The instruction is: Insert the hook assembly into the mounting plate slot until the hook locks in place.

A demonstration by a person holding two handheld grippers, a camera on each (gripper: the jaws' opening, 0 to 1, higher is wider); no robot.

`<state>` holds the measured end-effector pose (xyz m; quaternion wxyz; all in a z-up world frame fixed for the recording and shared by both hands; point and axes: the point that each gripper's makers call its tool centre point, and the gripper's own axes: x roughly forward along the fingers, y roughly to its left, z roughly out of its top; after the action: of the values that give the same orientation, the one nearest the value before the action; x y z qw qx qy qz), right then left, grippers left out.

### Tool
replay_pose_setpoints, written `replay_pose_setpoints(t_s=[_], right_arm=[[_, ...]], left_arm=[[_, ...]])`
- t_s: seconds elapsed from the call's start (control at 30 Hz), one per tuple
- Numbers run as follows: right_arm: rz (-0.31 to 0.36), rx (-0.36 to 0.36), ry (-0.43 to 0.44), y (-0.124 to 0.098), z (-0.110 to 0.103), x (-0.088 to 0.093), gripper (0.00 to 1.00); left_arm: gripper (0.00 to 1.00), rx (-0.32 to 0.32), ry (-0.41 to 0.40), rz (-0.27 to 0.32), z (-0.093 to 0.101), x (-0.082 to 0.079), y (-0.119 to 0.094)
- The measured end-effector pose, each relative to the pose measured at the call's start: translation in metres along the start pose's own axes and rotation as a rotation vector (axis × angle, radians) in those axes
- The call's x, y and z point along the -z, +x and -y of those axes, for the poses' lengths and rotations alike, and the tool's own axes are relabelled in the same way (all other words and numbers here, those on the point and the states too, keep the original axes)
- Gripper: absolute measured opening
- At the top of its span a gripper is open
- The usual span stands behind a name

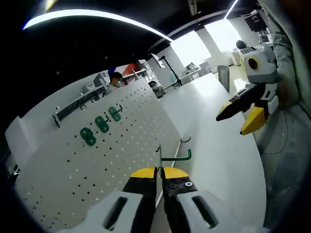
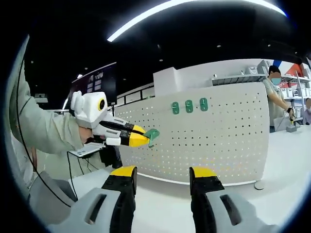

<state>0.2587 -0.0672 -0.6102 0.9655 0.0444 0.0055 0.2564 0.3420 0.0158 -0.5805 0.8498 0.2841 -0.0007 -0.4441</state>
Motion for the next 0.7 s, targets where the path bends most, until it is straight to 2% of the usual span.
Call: replay_pose_setpoints(t_s=[0.1, 0.2, 0.27, 0.4, 0.6, 0.7], right_arm=[[-0.002, -0.004, -0.006, 0.0, -0.002, 0.0, 0.41], [-0.006, -0.006, -0.006, 0.001, -0.002, 0.001, 0.41], [-0.008, -0.006, -0.007, 0.001, -0.003, 0.001, 0.41], [-0.009, -0.006, -0.011, 0.002, -0.003, 0.002, 0.41], [-0.019, -0.016, -0.022, 0.003, -0.007, 0.003, 0.41], [-0.023, -0.023, -0.032, 0.004, -0.009, 0.004, 0.41]], left_arm=[[0.04, -0.056, -0.107, 0.048, -0.007, -0.005, -0.007], [0.04, -0.113, -0.168, 0.085, -0.013, -0.008, -0.015], [0.04, -0.163, -0.187, 0.131, -0.019, -0.013, -0.023], [0.04, -0.247, -0.253, 0.172, -0.026, -0.013, -0.037], [0.04, -0.301, -0.318, 0.21, -0.027, -0.009, -0.05], [0.04, -0.308, -0.332, 0.215, -0.023, -0.007, -0.054]])
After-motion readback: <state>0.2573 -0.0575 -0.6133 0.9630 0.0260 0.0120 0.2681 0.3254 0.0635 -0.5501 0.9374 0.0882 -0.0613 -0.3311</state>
